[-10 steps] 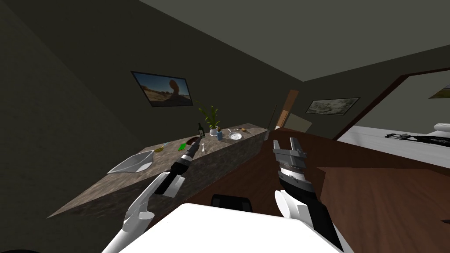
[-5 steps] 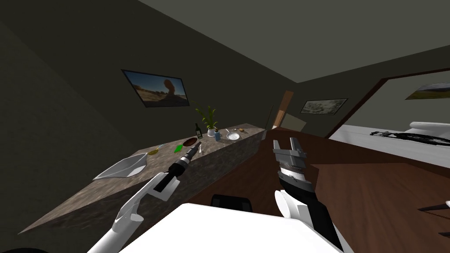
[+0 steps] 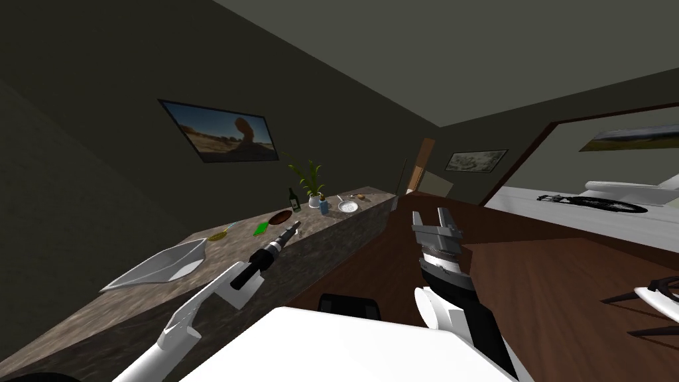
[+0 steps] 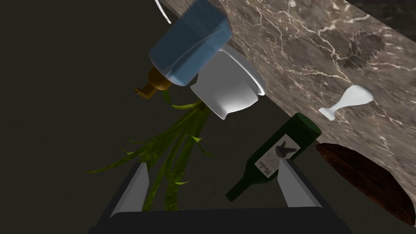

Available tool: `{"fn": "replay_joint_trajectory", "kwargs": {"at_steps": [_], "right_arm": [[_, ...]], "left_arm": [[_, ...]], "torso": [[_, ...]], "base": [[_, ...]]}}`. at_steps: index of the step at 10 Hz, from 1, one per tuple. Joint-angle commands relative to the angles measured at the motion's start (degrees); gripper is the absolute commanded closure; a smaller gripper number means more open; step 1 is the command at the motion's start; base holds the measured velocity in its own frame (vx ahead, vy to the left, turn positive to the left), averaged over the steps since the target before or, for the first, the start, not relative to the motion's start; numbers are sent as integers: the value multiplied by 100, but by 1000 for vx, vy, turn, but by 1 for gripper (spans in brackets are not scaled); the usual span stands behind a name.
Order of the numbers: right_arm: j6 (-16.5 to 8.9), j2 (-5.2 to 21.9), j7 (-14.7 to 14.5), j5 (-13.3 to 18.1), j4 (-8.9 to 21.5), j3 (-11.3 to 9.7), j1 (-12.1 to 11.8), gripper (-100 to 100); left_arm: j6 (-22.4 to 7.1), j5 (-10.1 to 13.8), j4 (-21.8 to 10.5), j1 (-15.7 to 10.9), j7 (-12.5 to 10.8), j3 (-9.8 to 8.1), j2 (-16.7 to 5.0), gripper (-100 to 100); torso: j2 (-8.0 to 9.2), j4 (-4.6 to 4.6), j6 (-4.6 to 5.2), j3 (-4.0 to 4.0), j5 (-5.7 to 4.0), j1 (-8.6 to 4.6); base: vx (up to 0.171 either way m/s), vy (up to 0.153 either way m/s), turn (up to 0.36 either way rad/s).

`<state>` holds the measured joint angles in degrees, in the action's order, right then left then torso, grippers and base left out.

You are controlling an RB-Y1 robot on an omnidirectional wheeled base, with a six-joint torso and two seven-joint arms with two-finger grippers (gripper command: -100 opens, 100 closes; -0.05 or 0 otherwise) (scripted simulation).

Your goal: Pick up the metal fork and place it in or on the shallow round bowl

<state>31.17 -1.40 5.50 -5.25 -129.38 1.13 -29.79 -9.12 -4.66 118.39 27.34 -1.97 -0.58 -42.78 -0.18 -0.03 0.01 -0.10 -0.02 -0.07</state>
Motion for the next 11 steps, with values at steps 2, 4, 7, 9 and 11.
{"fn": "replay_joint_trajectory", "kwargs": {"at_steps": [2,4,7,9,11], "right_arm": [[0,0,0,0,0,0,0,0],[0,0,0,0,0,0,0,0],[0,0,0,0,0,0,0,0],[0,0,0,0,0,1,-1,0],[0,0,0,0,0,0,0,0]], "left_arm": [[-197,82,-169,212,-10,7,-419,-100],[-337,134,-296,308,-8,40,-679,-100],[-586,244,-540,506,1,113,-1138,-100],[-694,301,-657,606,7,151,-1392,-100],[-790,360,-769,707,14,191,-1661,-100]], "torso": [[3,1,-2,2,0,0],[-7,-2,-1,-4,-1,-2],[-3,-1,-2,-2,1,3],[-3,-1,-2,-2,1,5],[-13,-3,0,-7,1,6]], "base": [[41,-22,-79],[66,-17,-98],[56,-8,-91],[49,-1,-78],[83,5,-107]]}}
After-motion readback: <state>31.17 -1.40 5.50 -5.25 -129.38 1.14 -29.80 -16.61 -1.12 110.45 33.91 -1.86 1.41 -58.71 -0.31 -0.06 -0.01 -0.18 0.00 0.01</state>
